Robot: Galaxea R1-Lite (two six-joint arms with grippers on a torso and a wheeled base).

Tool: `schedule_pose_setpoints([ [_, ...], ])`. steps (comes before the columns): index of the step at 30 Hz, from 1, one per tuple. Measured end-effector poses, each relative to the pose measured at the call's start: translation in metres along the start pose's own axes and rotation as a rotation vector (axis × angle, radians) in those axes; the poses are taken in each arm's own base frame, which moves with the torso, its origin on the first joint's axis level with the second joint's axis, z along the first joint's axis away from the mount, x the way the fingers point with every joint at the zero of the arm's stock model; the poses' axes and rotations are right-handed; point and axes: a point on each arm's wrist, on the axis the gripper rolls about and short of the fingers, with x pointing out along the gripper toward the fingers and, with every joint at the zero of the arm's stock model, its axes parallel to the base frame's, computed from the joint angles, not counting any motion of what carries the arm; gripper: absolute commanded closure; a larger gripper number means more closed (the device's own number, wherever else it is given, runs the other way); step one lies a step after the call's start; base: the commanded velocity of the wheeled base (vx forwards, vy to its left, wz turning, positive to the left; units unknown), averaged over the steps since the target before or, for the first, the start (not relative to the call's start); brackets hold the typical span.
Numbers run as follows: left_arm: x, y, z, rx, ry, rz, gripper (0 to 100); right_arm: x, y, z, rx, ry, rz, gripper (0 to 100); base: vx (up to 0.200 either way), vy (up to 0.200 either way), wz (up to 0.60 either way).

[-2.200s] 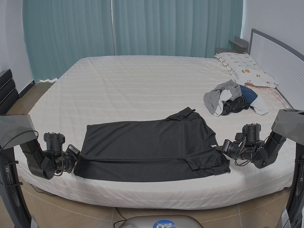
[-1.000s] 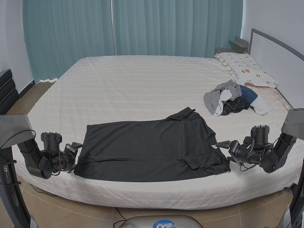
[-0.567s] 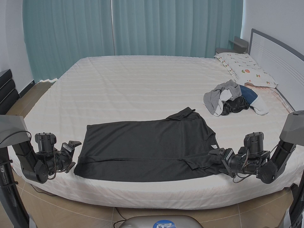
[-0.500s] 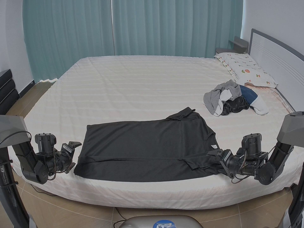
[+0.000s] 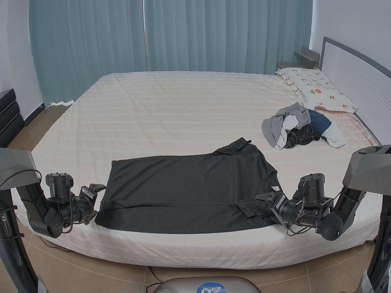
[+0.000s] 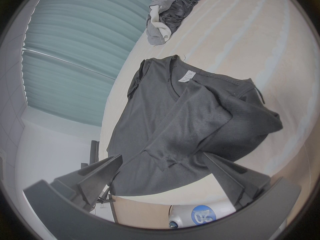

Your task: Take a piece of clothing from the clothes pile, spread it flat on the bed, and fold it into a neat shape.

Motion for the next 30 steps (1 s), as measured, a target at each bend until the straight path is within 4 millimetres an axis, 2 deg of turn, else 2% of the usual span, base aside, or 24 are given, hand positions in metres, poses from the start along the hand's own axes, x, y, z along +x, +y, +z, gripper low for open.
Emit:
schedule_pose_setpoints([
  [16,0.001,-0.001,0.001,0.0,-0.007,-0.003,0,0.02,-0.005,-0.001,-0.002,-0.014,-0.026,0,0.0,0.0,0.0],
  [17,0.001,-0.001,0.001,0.0,-0.008,-0.003,0,0.021,-0.005,-0.001,-0.002,-0.018,-0.027,100,0.0,0.0,0.0],
  [24,0.002,-0.001,0.001,0.0,-0.01,0.0,0,0.022,-0.005,-0.004,-0.003,-0.022,-0.036,100,0.0,0.0,0.0],
  [30,0.003,0.0,0.001,-0.001,-0.01,0.001,0,0.015,-0.004,-0.009,-0.001,-0.009,-0.04,100,0.0,0.0,0.0],
])
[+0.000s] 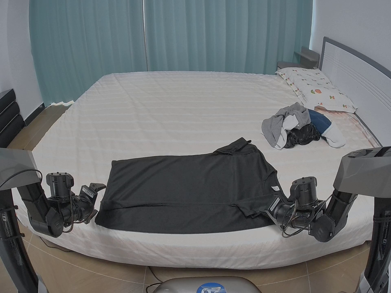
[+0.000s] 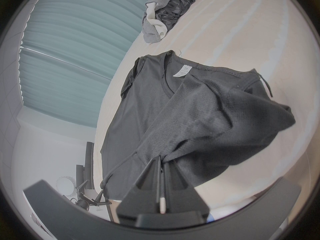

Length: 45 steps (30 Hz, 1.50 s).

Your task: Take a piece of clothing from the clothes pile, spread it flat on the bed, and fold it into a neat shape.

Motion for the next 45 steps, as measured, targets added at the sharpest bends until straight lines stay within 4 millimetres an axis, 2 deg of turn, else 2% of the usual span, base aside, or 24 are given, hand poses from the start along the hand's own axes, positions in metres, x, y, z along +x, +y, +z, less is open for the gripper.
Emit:
schedule_pose_setpoints([
  [12,0.0,0.001,-0.001,0.002,0.001,0.004,0,-0.02,0.007,-0.003,0.003,0.005,0.016,100,0.0,0.0,0.0],
  [23,0.0,0.002,-0.001,0.002,0.001,0.004,0,-0.031,0.003,-0.014,-0.015,0.038,-0.006,100,0.0,0.0,0.0],
  [24,0.0,0.002,-0.001,0.002,0.001,0.005,0,-0.031,0.003,-0.015,-0.017,0.041,-0.009,0,0.0,0.0,0.0],
  [36,0.001,0.002,-0.001,0.003,0.001,0.006,0,-0.04,0.003,-0.014,-0.049,0.033,-0.005,0,0.0,0.0,0.0],
  [39,0.001,0.002,-0.001,0.002,0.001,0.006,0,-0.046,0.005,-0.003,-0.048,-0.003,0.009,0,0.0,0.0,0.0],
  [45,0.002,0.002,-0.001,0.002,0.0,0.006,0,-0.053,0.001,0.032,-0.017,-0.086,0.042,0,0.0,0.0,0.0],
])
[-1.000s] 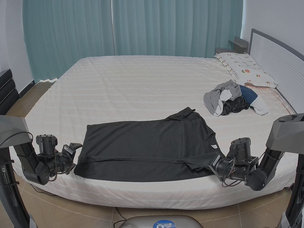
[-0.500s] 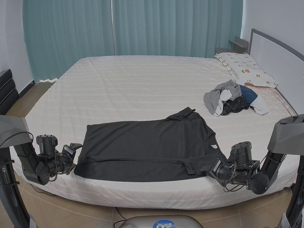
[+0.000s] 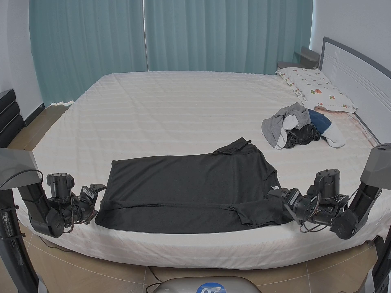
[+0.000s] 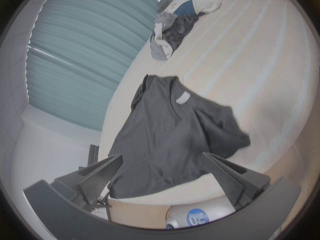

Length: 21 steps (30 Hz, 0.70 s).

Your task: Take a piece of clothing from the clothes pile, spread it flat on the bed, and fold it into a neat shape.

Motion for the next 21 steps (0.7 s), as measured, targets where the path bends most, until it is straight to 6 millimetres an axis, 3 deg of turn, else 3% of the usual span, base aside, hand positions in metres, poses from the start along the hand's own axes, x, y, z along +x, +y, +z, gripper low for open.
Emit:
schedule_pose_setpoints([
  [7,0.0,0.0,0.0,0.0,0.0,0.0,0,0.005,0.0,0.017,0.073,-0.03,0.031,0,0.0,0.0,0.0],
  [14,0.0,0.0,0.0,0.0,0.0,0.0,0,0.015,0.004,0.01,0.115,0.02,0.064,0,0.0,0.0,0.0],
  [21,0.0,0.0,0.0,0.0,0.0,-0.001,0,0.038,-0.008,0.0,0.091,0.04,0.054,0,0.0,0.0,0.0],
])
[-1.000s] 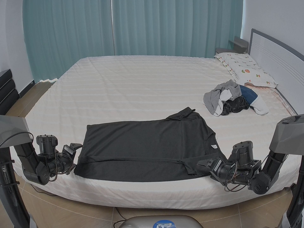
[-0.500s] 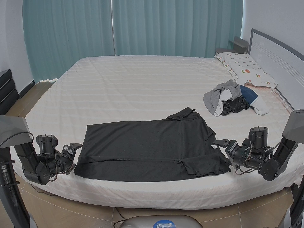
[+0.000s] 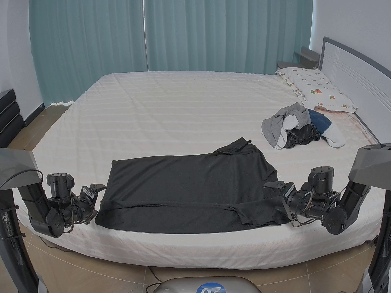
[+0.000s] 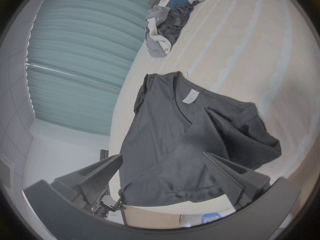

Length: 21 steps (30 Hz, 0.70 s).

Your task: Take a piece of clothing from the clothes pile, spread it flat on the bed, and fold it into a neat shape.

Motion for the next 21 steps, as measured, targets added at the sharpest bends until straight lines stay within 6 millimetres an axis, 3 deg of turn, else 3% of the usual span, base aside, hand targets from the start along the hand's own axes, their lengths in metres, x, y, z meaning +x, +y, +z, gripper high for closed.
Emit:
schedule_pose_setpoints([
  [6,0.0,0.0,0.0,-0.001,0.0,0.001,0,0.007,-0.011,0.008,-0.007,-0.04,0.02,0,0.0,0.0,0.0],
  [13,-0.001,0.0,0.001,-0.017,-0.004,-0.002,0,-0.006,-0.013,0.016,-0.027,-0.11,0.174,0,0.0,0.0,0.0],
  [21,-0.002,-0.001,0.004,-0.038,-0.01,-0.006,0,-0.014,-0.035,0.021,0.017,-0.107,0.124,0,0.2,0.0,0.0],
])
